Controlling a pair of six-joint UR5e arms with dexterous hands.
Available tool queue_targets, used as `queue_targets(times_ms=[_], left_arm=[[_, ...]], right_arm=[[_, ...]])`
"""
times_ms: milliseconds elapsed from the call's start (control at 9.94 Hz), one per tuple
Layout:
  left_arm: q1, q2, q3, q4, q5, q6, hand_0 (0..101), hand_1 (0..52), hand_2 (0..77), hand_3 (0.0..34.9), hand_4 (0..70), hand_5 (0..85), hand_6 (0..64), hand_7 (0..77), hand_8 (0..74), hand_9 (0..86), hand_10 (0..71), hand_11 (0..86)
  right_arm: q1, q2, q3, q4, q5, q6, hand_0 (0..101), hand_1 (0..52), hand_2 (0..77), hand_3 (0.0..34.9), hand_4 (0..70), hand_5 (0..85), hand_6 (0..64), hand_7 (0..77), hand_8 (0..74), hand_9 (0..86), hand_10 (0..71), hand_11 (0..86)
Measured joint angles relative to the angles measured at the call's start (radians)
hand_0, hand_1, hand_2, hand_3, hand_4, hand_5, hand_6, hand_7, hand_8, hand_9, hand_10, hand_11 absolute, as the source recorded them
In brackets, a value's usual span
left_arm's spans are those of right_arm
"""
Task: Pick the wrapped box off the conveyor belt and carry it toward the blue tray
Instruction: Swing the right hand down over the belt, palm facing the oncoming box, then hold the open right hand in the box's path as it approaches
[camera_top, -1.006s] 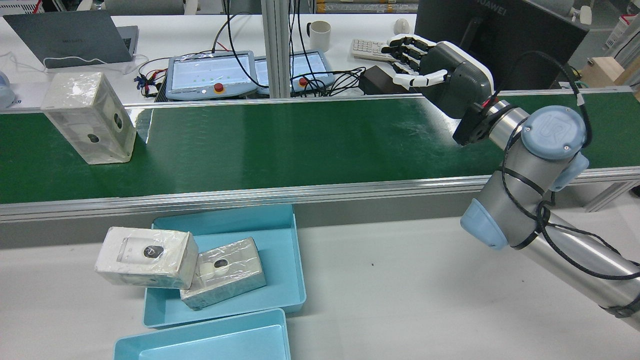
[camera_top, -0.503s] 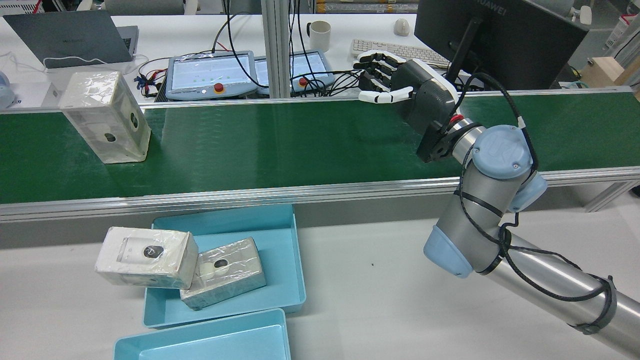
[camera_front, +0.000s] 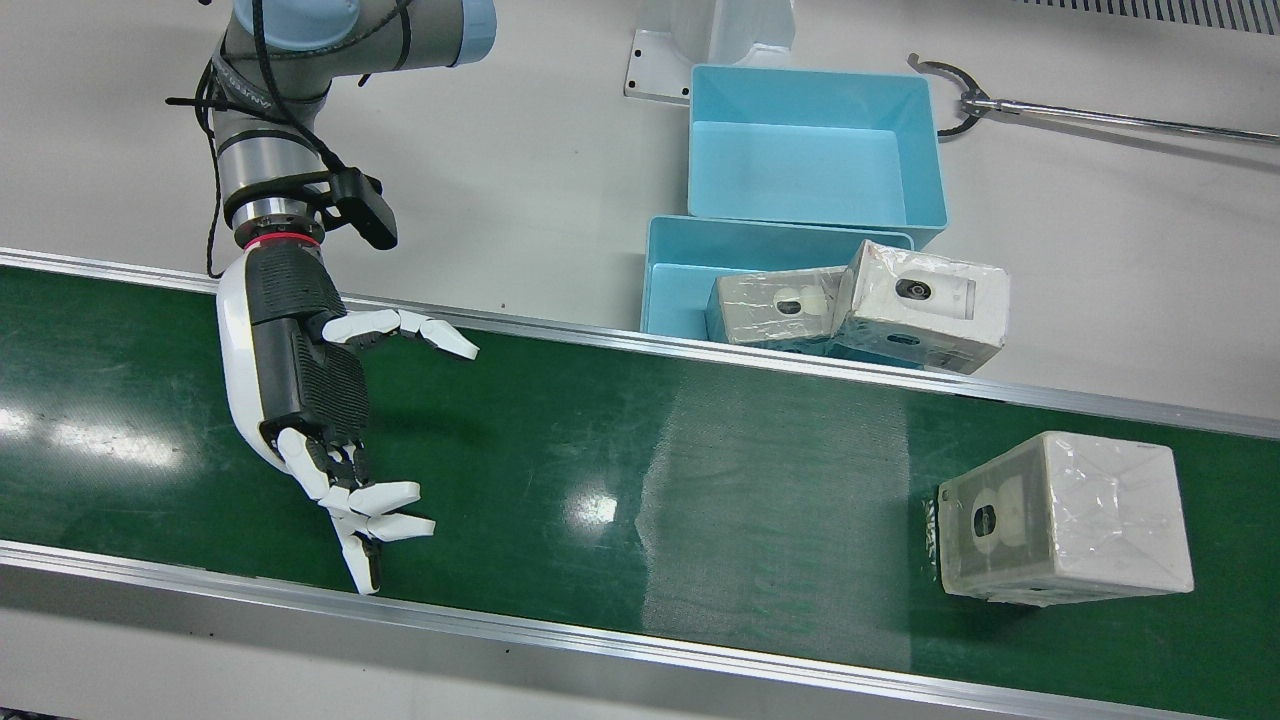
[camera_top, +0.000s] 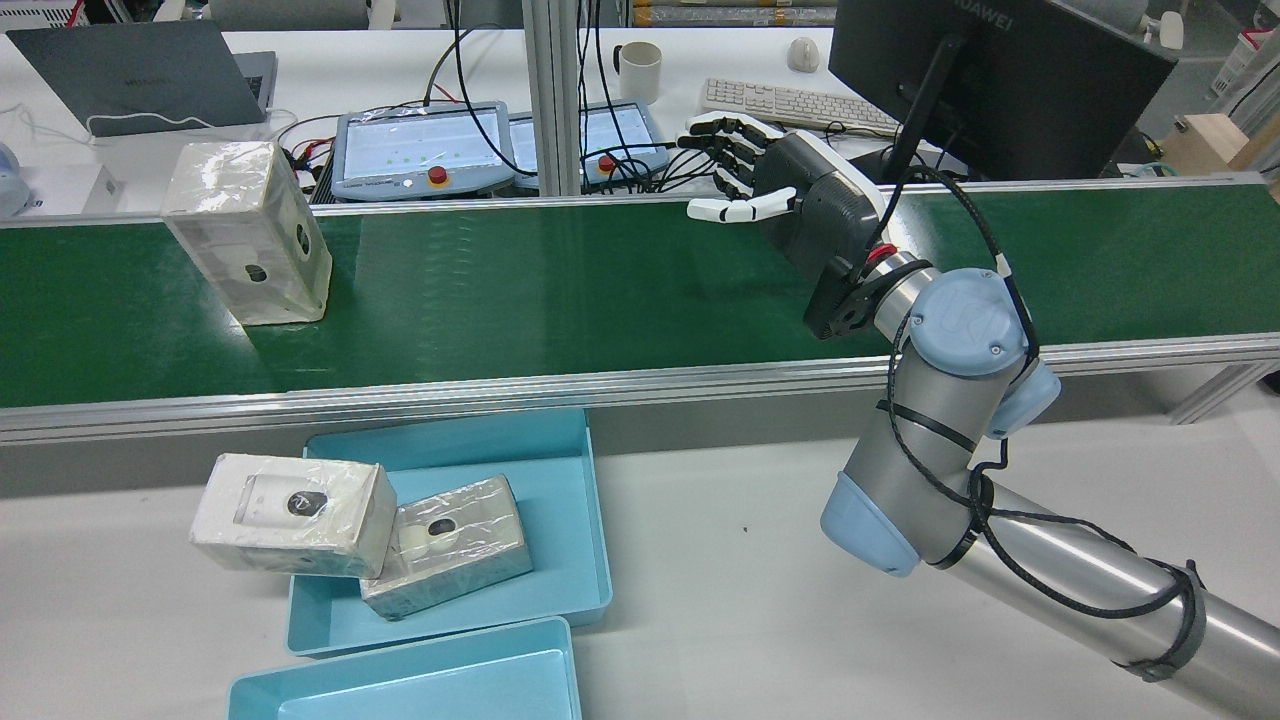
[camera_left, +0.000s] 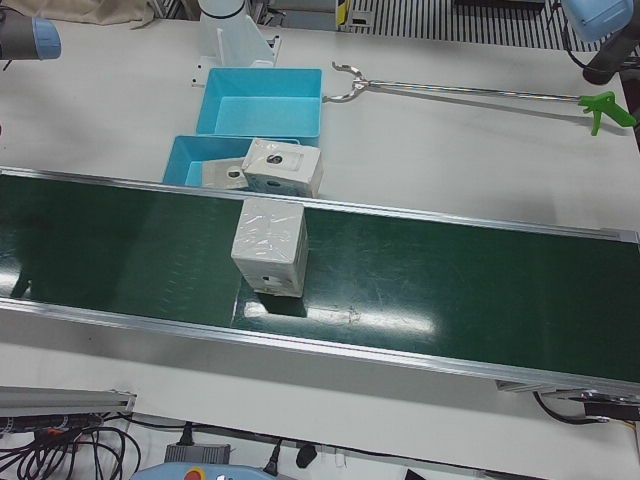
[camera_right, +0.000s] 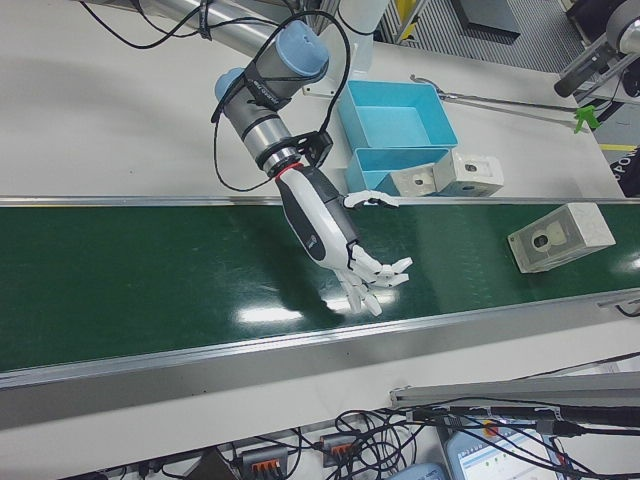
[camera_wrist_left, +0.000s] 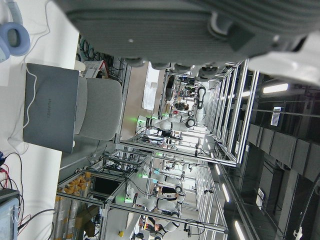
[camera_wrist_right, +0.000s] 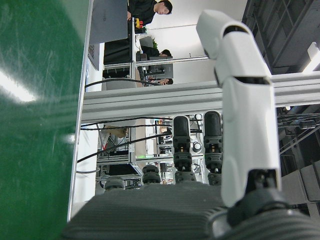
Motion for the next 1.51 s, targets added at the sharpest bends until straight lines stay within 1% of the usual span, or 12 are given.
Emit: queue_targets(times_ms=[101, 201, 302, 402, 604, 704, 805, 1107, 1207, 1308, 1408, 1509], left_arm=[[0.000, 0.000, 0.000, 0.000, 0.000, 0.000, 0, 0.0, 0.5, 0.0, 0.0, 1.1, 0.0, 0.0, 0.0, 0.0, 0.5, 0.0], [0.000, 0.000, 0.000, 0.000, 0.000, 0.000, 0, 0.0, 0.5, 0.0, 0.0, 1.1, 0.0, 0.0, 0.0, 0.0, 0.5, 0.0], [0.000, 0.000, 0.000, 0.000, 0.000, 0.000, 0, 0.0, 0.5, 0.0, 0.0, 1.1, 0.0, 0.0, 0.0, 0.0, 0.5, 0.0], [0.000, 0.000, 0.000, 0.000, 0.000, 0.000, 0, 0.0, 0.5, 0.0, 0.0, 1.1, 0.0, 0.0, 0.0, 0.0, 0.0, 0.0], [0.000, 0.000, 0.000, 0.000, 0.000, 0.000, 0, 0.0, 0.5, 0.0, 0.0, 1.1, 0.0, 0.0, 0.0, 0.0, 0.5, 0.0], [0.000, 0.000, 0.000, 0.000, 0.000, 0.000, 0, 0.0, 0.5, 0.0, 0.0, 1.1, 0.0, 0.0, 0.0, 0.0, 0.5, 0.0], [0.000, 0.000, 0.000, 0.000, 0.000, 0.000, 0, 0.0, 0.5, 0.0, 0.0, 1.1, 0.0, 0.0, 0.0, 0.0, 0.0, 0.0], [0.000, 0.000, 0.000, 0.000, 0.000, 0.000, 0, 0.0, 1.1, 0.0, 0.0, 1.1, 0.0, 0.0, 0.0, 0.0, 0.0, 0.0], [0.000, 0.000, 0.000, 0.000, 0.000, 0.000, 0, 0.0, 1.1, 0.0, 0.0, 1.1, 0.0, 0.0, 0.0, 0.0, 0.0, 0.0], [0.000, 0.000, 0.000, 0.000, 0.000, 0.000, 0, 0.0, 0.5, 0.0, 0.0, 1.1, 0.0, 0.0, 0.0, 0.0, 0.5, 0.0], [0.000, 0.000, 0.000, 0.000, 0.000, 0.000, 0, 0.0, 0.5, 0.0, 0.0, 1.1, 0.0, 0.0, 0.0, 0.0, 0.5, 0.0], [0.000, 0.000, 0.000, 0.000, 0.000, 0.000, 0, 0.0, 0.5, 0.0, 0.0, 1.1, 0.0, 0.0, 0.0, 0.0, 0.5, 0.0]], right_arm=[[0.000, 0.002, -0.001, 0.004, 0.000, 0.000, 51, 19.1, 24.5, 13.3, 15.3, 34.9, 7.6, 27.3, 1.1, 7.6, 0.0, 1.1], [0.000, 0.002, -0.005, 0.024, 0.000, 0.000, 52, 19.6, 24.0, 12.9, 14.7, 31.6, 7.6, 27.3, 1.1, 7.6, 0.5, 1.1], [0.000, 0.002, -0.015, 0.055, 0.000, 0.000, 52, 19.6, 24.0, 12.9, 14.7, 31.6, 7.6, 27.3, 1.1, 7.6, 0.5, 1.1], [0.000, 0.002, -0.027, 0.083, 0.000, 0.000, 50, 16.4, 22.9, 12.8, 12.5, 32.7, 7.6, 25.6, 1.1, 7.6, 0.5, 1.1], [0.000, 0.000, -0.038, 0.106, -0.002, 0.000, 49, 16.4, 21.3, 12.5, 14.2, 32.7, 7.6, 25.6, 1.1, 7.6, 0.5, 1.1], [0.001, -0.003, -0.040, 0.109, -0.003, 0.000, 49, 17.5, 22.4, 11.7, 17.5, 34.4, 8.2, 26.2, 1.1, 7.6, 0.5, 1.1], [0.001, -0.004, -0.040, 0.109, -0.003, 0.000, 49, 17.5, 22.4, 13.4, 16.9, 34.4, 8.2, 26.2, 1.6, 7.6, 0.5, 1.1], [0.002, -0.007, -0.041, 0.109, -0.004, 0.000, 49, 17.5, 22.4, 13.7, 16.9, 34.4, 8.2, 27.3, 1.6, 7.6, 0.0, 1.1], [0.002, -0.008, -0.041, 0.108, -0.005, 0.000, 49, 16.9, 21.8, 12.8, 16.9, 34.4, 8.2, 27.3, 1.6, 7.6, 0.0, 1.1], [0.002, -0.010, -0.042, 0.108, -0.007, 0.000, 49, 16.4, 21.8, 14.2, 16.9, 34.4, 8.2, 27.3, 1.1, 7.6, 0.5, 1.1], [0.002, -0.011, -0.042, 0.108, -0.008, 0.000, 48, 13.6, 20.7, 13.2, 16.9, 34.4, 8.2, 27.3, 1.1, 6.0, 0.5, 1.1], [0.002, -0.011, -0.042, 0.107, -0.008, 0.000, 48, 13.6, 20.7, 13.2, 16.9, 34.4, 8.2, 27.3, 1.1, 6.0, 0.5, 1.1]])
